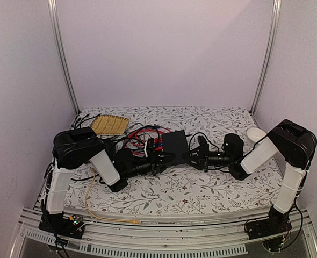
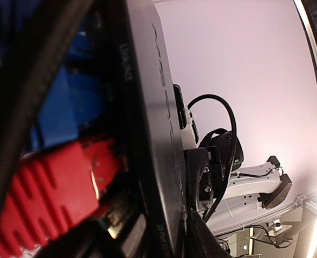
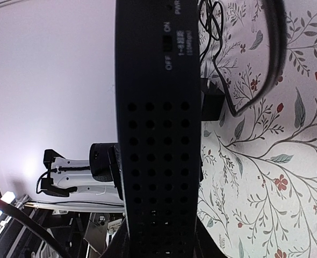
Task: Pull the plug from the switch port
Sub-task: Pass from the right arm to the left, then pull the connector from the switch port.
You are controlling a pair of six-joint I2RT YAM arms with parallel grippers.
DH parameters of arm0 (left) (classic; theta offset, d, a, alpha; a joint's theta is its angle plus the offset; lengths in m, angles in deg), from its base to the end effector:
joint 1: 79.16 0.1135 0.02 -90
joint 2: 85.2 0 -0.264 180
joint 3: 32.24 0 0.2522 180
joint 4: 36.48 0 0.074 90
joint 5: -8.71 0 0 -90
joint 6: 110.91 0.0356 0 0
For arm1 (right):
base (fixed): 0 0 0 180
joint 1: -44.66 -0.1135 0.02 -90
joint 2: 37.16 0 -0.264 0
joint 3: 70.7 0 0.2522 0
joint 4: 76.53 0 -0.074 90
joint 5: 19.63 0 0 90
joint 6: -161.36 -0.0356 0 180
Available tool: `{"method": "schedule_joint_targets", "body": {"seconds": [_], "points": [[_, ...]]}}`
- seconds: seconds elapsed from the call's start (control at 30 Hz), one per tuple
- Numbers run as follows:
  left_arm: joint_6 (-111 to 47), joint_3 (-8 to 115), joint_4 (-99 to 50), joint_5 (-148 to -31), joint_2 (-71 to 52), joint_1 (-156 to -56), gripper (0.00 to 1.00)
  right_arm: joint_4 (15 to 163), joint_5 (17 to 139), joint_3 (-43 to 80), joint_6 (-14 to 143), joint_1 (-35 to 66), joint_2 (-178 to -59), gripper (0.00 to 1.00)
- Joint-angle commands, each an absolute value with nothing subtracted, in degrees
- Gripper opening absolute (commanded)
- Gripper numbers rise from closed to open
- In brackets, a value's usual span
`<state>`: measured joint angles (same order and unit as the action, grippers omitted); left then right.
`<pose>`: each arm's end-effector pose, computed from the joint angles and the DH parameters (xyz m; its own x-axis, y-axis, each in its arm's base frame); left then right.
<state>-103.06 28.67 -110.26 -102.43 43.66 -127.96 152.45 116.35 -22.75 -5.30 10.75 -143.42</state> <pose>0.2452 -0.2996 0.0962 -0.9202 -0.3516 -0.1722 0.1944 -0.0287 -0.9805 0.2545 0.2019 0.1363 -0.9813 0.1551 -0.1142 -0.0944 0.1297 0.9870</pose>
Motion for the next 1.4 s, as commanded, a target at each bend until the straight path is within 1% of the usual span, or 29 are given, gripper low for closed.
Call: {"method": "schedule_joint_targets", "body": {"seconds": [0.0, 0.27, 0.37, 0.57, 0.8, 0.97, 1.1, 1.37], "points": [[-99.25, 29.53, -127.04, -103.35, 41.32, -127.33, 0.00, 163.11, 122.32, -22.99, -4.43, 9.23, -142.49, 0.10], [-98.49, 28.43, -127.04, -103.44, 40.13, -126.60, 0.00, 160.65, 121.77, -23.76, -2.63, 9.41, -141.43, 0.18], [-98.31, 28.10, -127.04, -103.52, 39.70, -126.25, 0.00, 158.54, 121.32, -24.02, -1.13, 9.39, -140.54, 0.27], [-97.84, 27.04, -127.04, -103.84, 38.01, -125.42, 0.00, 153.77, 120.25, -24.60, 2.42, 9.43, -138.12, 0.35], [-97.17, 25.52, -126.96, -103.55, 36.75, -124.27, 0.00, 150.07, 119.12, -27.06, 5.36, 9.50, -134.67, 0.39], [-95.74, 24.29, -126.11, -102.83, 36.18, -124.23, 0.00, 139.78, 117.14, -27.79, 12.08, 9.49, -129.93, 0.44], [-94.34, 24.42, -124.66, -102.70, 36.04, -124.25, 0.00, 136.15, 116.99, -27.42, 15.66, 9.48, -128.70, 0.45], [-93.10, 25.70, -122.89, -105.00, 36.11, -124.23, 0.00, 134.36, 114.27, -29.52, 16.77, 9.76, -126.53, 0.45]]}}
